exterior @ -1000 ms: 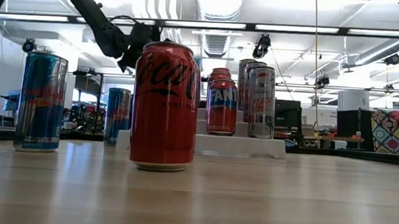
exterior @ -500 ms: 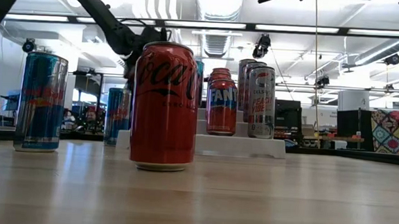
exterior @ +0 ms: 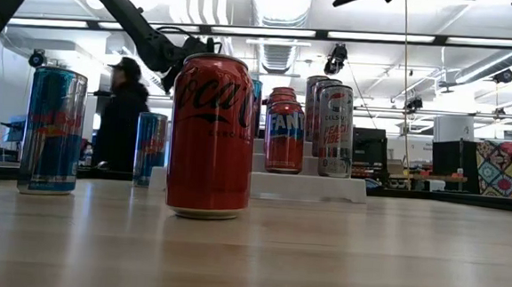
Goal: Place canned beverage on shelf
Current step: Put the bottom left blue soda can on the top tier of the shelf, then put the top blue soda can on the middle tier of the shelf aligned with the other blue soda can
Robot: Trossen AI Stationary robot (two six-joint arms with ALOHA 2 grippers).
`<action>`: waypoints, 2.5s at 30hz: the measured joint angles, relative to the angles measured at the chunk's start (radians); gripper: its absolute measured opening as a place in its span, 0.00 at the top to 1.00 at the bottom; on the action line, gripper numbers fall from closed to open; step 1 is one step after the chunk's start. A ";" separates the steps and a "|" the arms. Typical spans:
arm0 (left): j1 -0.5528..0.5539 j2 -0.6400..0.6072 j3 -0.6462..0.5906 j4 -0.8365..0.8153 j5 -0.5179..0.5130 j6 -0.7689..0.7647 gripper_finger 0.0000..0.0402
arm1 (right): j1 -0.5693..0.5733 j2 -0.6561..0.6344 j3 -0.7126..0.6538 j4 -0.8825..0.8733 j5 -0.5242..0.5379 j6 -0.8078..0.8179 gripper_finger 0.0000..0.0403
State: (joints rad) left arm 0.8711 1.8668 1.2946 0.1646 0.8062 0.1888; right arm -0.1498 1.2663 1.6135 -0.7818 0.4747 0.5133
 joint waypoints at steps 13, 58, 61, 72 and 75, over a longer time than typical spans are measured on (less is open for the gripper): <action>0.002 -0.014 0.000 -0.018 0.000 -0.013 0.21 | -0.002 0.000 0.000 0.001 0.000 -0.006 0.28; -0.235 -0.831 -0.543 -0.214 -0.505 -0.255 0.25 | 0.042 -0.002 -0.109 -0.064 -0.298 -0.121 0.28; -0.317 -0.874 -0.597 -0.183 -0.601 -0.307 0.25 | 0.047 -0.006 -0.150 -0.022 -0.308 -0.121 0.28; -0.531 -0.905 -0.616 -0.184 -0.846 -0.418 0.25 | 0.070 -0.017 -0.272 0.129 -0.457 -0.106 0.28; -0.578 -0.905 -0.622 -0.183 -0.921 -0.444 0.25 | 0.100 -0.029 -0.303 0.145 -0.457 -0.084 0.28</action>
State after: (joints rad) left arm 0.2932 0.9615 0.6724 -0.0189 -0.1144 -0.2555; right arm -0.0501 1.2371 1.3108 -0.6365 0.0178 0.4293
